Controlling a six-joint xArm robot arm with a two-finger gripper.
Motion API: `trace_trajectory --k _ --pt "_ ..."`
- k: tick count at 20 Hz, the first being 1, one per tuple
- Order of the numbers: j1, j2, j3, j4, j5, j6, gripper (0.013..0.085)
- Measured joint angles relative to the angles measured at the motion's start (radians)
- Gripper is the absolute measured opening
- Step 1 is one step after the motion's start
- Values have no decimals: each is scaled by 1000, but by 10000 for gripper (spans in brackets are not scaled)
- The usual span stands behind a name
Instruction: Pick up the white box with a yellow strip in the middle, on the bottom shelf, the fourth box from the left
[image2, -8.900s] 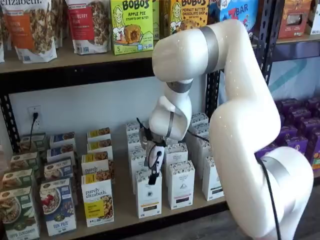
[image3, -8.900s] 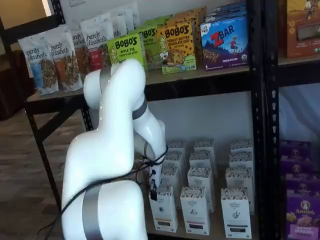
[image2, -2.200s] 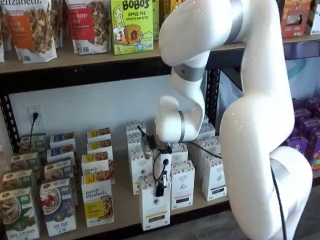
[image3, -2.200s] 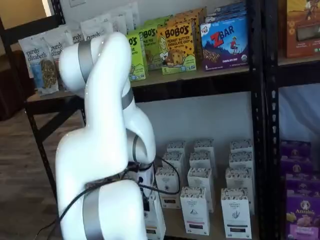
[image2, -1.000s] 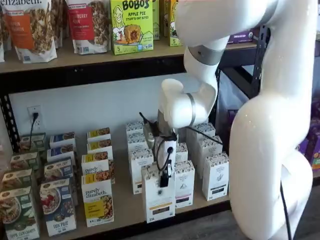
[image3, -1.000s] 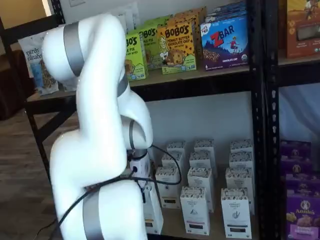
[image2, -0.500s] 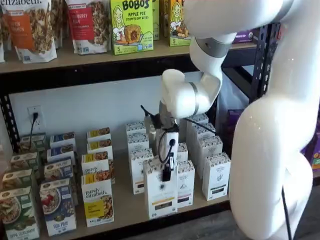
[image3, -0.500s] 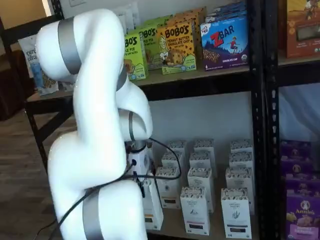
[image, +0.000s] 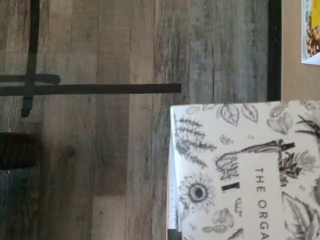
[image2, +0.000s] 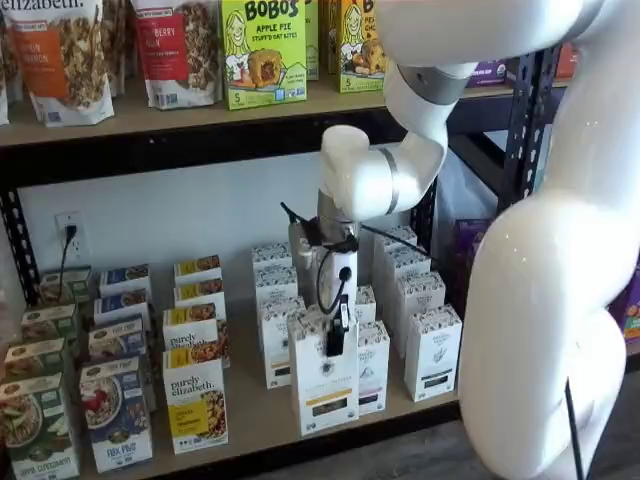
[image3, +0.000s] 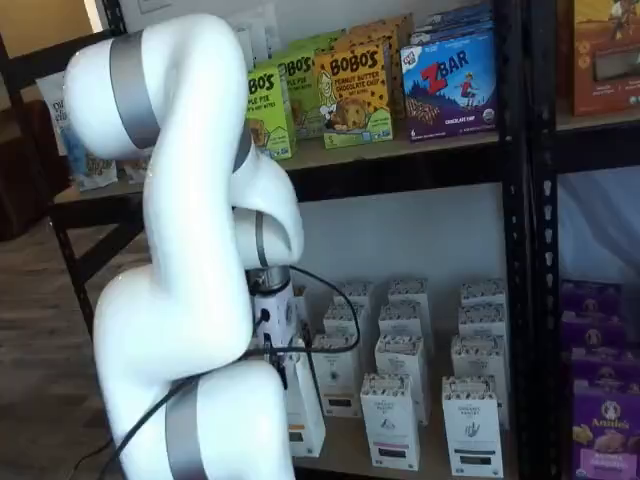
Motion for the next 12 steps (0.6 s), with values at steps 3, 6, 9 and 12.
trace_trajectory --k 3,6,9,12 --pt "-1 -15 0 -6 14 4 450" --pt "-3 -33 1 -10 26 8 450" --pt "-7 -61 7 -13 42 8 450" --pt "-12 -89 15 -3 55 -3 450"
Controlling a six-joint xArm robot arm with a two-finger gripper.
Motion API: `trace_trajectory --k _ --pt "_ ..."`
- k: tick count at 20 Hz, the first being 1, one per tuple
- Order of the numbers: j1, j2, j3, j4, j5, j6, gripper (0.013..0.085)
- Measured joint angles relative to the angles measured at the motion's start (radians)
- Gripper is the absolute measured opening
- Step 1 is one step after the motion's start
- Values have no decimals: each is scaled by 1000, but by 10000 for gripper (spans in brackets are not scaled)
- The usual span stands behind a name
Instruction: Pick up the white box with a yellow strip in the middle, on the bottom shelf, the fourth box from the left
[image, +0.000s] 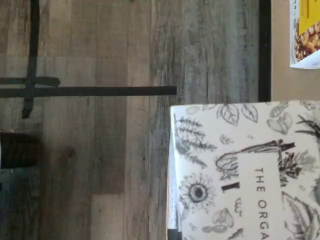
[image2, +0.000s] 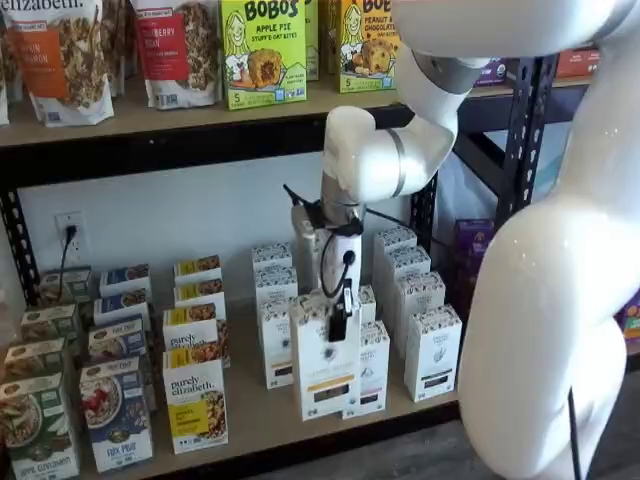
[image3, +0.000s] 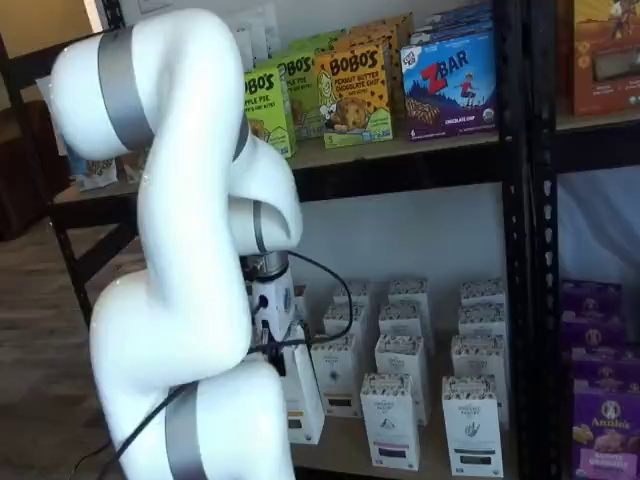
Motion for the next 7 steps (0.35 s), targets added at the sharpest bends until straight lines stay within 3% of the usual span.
trace_trajectory --k 7 --pt "-8 -64 6 -9 62 4 450"
